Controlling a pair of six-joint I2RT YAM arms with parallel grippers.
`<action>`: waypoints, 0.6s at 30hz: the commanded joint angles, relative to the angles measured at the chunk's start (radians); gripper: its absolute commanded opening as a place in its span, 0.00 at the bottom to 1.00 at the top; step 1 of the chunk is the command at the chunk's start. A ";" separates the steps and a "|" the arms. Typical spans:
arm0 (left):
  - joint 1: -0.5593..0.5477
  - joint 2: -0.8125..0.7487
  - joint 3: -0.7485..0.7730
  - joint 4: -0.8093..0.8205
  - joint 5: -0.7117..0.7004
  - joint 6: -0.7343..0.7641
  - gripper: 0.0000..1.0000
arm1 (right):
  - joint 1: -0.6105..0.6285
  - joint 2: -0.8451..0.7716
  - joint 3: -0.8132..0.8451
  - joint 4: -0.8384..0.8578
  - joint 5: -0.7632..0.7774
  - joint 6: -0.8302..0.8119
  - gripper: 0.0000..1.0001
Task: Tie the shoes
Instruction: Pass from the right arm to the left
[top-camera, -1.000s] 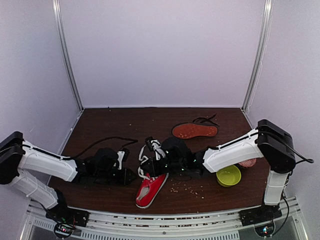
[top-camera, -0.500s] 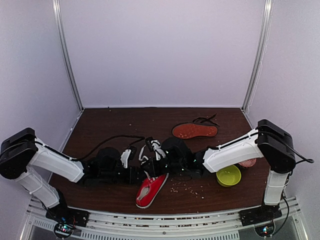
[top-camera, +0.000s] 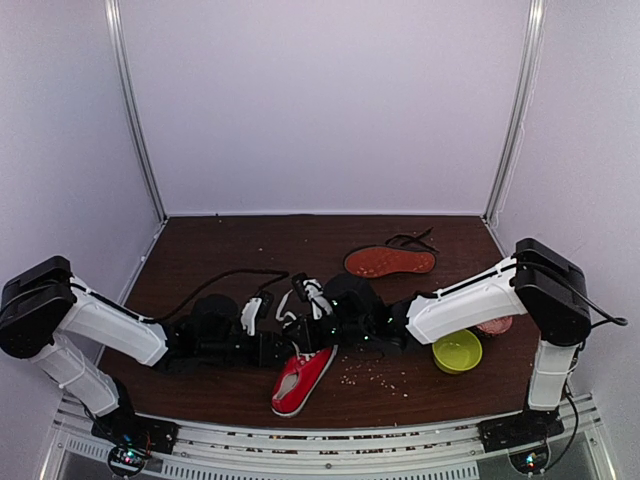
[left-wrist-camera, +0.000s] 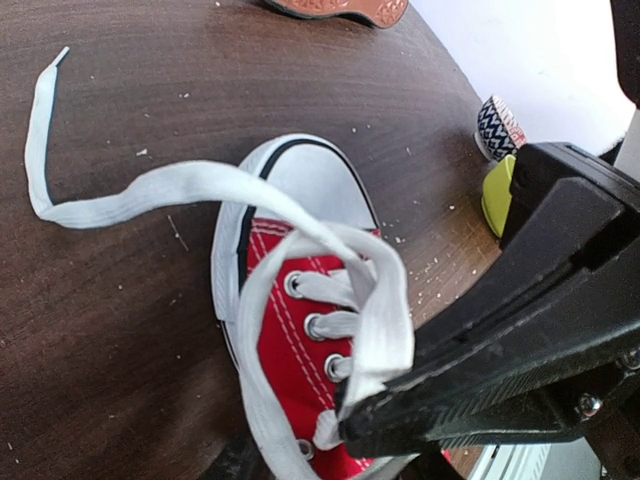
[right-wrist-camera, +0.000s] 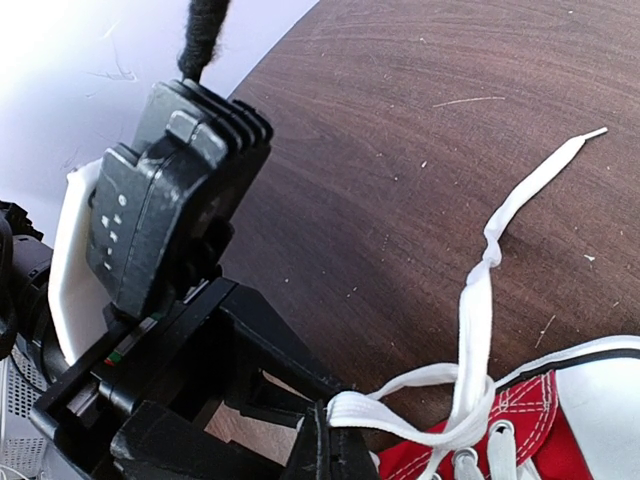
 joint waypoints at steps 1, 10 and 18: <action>0.007 0.019 0.017 0.036 -0.029 0.011 0.38 | -0.004 -0.026 -0.013 0.000 -0.005 -0.008 0.00; 0.008 0.036 0.046 0.058 -0.038 0.034 0.28 | -0.005 -0.028 -0.018 0.004 -0.011 -0.003 0.00; 0.010 0.053 0.057 0.075 -0.038 0.046 0.25 | -0.005 -0.031 -0.021 0.001 -0.010 -0.003 0.00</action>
